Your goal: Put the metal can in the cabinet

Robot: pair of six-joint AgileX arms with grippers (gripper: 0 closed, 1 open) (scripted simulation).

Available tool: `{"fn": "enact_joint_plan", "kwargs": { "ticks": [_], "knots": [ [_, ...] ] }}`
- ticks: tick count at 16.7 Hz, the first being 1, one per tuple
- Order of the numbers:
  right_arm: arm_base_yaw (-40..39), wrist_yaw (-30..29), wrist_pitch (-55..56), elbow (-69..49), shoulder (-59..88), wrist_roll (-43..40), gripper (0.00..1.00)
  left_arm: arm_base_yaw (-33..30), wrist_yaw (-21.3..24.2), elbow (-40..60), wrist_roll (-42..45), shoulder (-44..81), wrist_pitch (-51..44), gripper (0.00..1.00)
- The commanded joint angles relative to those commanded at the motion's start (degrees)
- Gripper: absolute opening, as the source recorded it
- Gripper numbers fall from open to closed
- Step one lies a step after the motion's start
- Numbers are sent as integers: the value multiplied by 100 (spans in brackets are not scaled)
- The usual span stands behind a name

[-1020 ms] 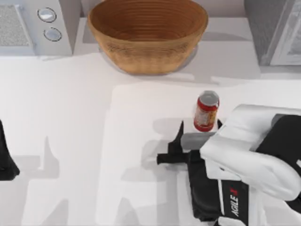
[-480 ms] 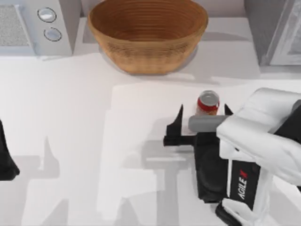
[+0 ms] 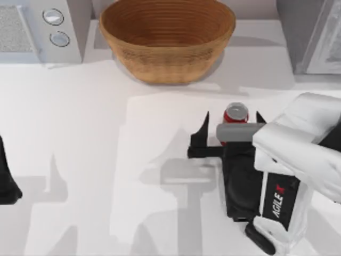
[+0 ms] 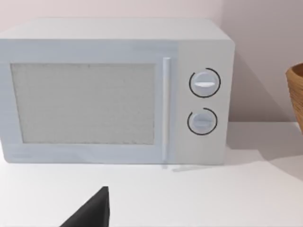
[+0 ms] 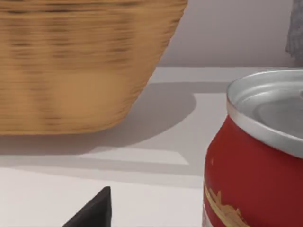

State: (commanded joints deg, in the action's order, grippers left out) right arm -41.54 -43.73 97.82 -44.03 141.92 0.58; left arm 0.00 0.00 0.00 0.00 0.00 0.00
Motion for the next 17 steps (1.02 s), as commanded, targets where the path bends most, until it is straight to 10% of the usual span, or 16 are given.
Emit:
{"fn": "enact_joint_plan", "kwargs": {
  "ticks": [3,17],
  "knots": [
    [0,0,0,0,0,0,100,0,0,0,0,0,0,100],
    [0,0,0,0,0,0,0,0,0,0,0,0,0,100]
  ]
}}
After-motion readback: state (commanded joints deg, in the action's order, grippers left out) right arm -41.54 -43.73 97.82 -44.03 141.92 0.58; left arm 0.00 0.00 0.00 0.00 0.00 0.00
